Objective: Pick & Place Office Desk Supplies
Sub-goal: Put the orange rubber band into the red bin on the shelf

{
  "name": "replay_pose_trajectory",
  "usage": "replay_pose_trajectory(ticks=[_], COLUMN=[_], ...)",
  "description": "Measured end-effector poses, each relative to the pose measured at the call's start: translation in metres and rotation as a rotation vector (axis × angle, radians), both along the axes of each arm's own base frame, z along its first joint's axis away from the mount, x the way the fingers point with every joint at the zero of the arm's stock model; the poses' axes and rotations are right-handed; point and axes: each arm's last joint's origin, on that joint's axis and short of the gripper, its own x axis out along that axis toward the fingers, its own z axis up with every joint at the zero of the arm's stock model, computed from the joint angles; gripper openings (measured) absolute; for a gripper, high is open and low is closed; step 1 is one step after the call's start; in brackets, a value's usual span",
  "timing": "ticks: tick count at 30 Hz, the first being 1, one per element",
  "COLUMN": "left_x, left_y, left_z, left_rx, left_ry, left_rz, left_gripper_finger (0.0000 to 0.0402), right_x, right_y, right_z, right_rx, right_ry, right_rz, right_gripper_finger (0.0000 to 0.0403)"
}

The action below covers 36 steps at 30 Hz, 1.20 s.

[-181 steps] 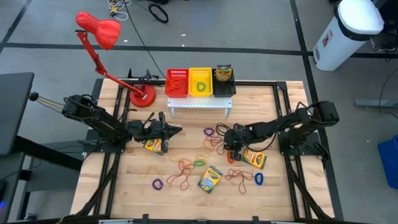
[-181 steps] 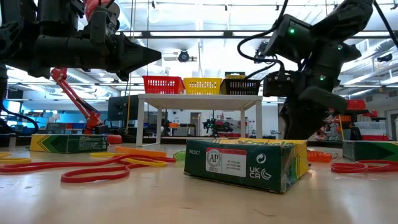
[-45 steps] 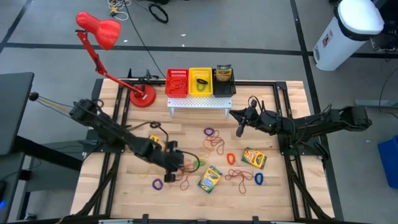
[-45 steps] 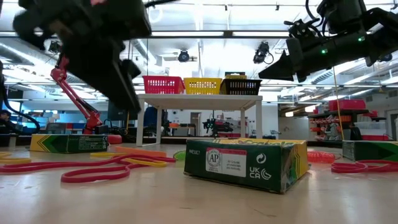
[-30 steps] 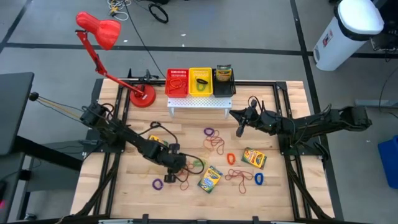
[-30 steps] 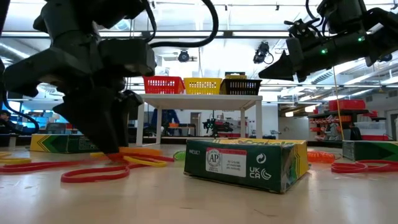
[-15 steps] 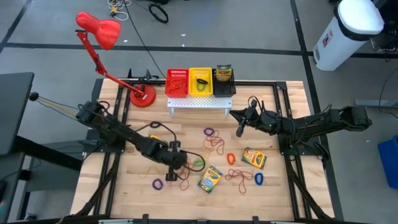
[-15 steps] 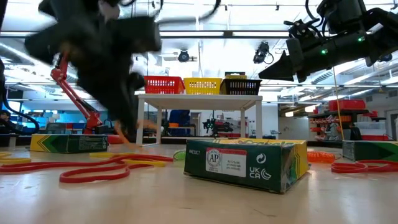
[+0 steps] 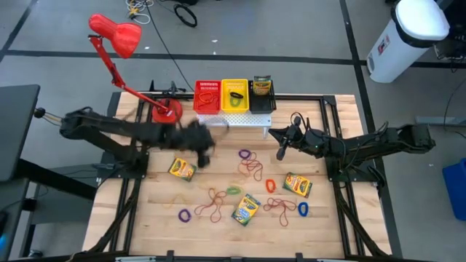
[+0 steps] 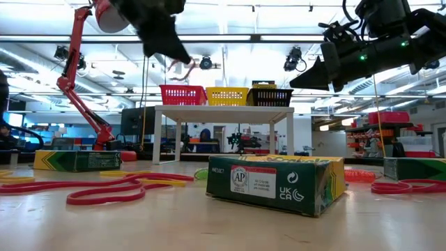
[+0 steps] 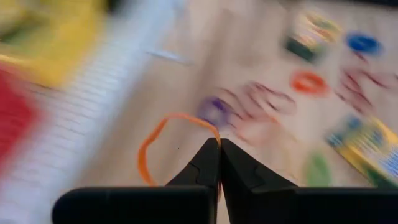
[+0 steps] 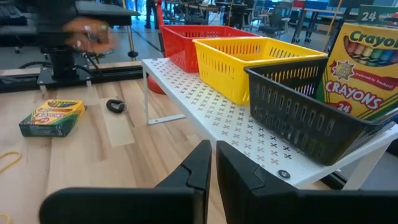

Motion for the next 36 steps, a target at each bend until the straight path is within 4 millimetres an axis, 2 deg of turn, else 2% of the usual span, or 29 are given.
replay_pose_trajectory(ticks=[5, 10, 13, 19, 22, 25, 29, 36], left_x=[-0.006, -0.004, -0.006, -0.003, -0.001, 0.0, 0.001, -0.002], left_y=[0.055, 0.107, 0.137, 0.178, 0.189, 0.192, 0.189, 0.176], left_z=[0.041, 0.061, 0.059, 0.032, 0.02, 0.017, 0.018, 0.032], left_rx=[0.068, 0.087, 0.056, -0.04, -0.066, -0.071, -0.06, -0.036], left_ry=[-0.012, 0.032, 0.079, 0.158, 0.193, 0.201, 0.202, 0.162], left_rz=[0.104, 0.186, 0.241, 0.275, 0.303, 0.313, 0.311, 0.287], left_gripper_finger=[0.001, 0.001, 0.001, 0.0013, 0.0022, 0.0036, 0.0061, 0.0106], right_x=[0.0, 0.0, 0.0, 0.0, 0.0, 0.0, 0.0, 0.0], right_y=[0.0, 0.0, 0.0, 0.0, 0.0, 0.0, 0.0, 0.0], right_z=[0.0, 0.0, 0.0, 0.0, 0.0, 0.0, 0.0, 0.0], right_rx=[0.0, 0.0, 0.0, 0.0, 0.0, 0.0, 0.0, 0.0], right_ry=[0.001, 0.0, -0.001, 0.0, 0.0, 0.0, 0.0, 0.0], right_rz=[0.0, 0.0, 0.0, 0.0, 0.0, 0.0, 0.0, 0.0], right_gripper_finger=[0.0033, 0.0033, 0.0033, 0.0033, 0.0033, 0.0033, 0.0033, 0.0033])
